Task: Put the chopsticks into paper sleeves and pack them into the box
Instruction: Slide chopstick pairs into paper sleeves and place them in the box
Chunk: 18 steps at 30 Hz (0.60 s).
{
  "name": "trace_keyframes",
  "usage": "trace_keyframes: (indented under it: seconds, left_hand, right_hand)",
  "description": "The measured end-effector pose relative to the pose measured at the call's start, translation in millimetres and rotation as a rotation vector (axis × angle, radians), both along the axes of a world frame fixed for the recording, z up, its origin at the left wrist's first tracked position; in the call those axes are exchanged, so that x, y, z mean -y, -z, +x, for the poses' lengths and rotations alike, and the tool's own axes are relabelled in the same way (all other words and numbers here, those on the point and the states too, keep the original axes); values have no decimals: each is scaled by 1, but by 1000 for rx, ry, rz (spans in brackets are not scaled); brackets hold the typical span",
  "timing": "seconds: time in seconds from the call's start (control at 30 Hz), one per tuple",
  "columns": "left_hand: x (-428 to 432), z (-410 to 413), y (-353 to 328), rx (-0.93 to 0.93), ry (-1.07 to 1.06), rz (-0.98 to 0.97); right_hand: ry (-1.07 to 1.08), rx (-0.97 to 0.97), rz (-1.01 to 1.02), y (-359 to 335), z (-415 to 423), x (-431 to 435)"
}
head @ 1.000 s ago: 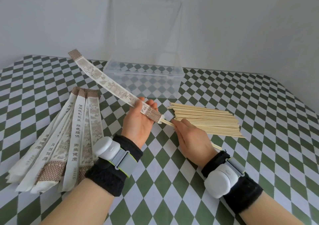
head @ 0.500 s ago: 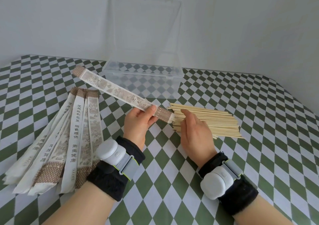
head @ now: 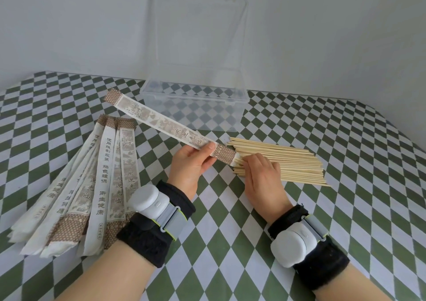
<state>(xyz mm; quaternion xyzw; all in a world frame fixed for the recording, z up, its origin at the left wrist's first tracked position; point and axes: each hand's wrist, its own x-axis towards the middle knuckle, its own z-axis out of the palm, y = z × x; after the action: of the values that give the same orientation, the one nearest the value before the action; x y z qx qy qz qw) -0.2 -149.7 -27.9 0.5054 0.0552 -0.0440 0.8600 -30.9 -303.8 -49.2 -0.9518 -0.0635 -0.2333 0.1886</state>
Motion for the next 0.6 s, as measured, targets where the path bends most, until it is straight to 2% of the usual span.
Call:
trace_keyframes:
  seconds: [0.27,0.43,0.6]
  left_hand:
    - [-7,6,-1,-21,-171,-79]
    - [-5,4,0,-6,-141,-51]
    - [0,2,1,0,-19,25]
  right_hand:
    - [98,36,56,-4,-2,4]
    - [58,21,92,-4,-2,3]
    - [-51,-17,133,-3,-3,1]
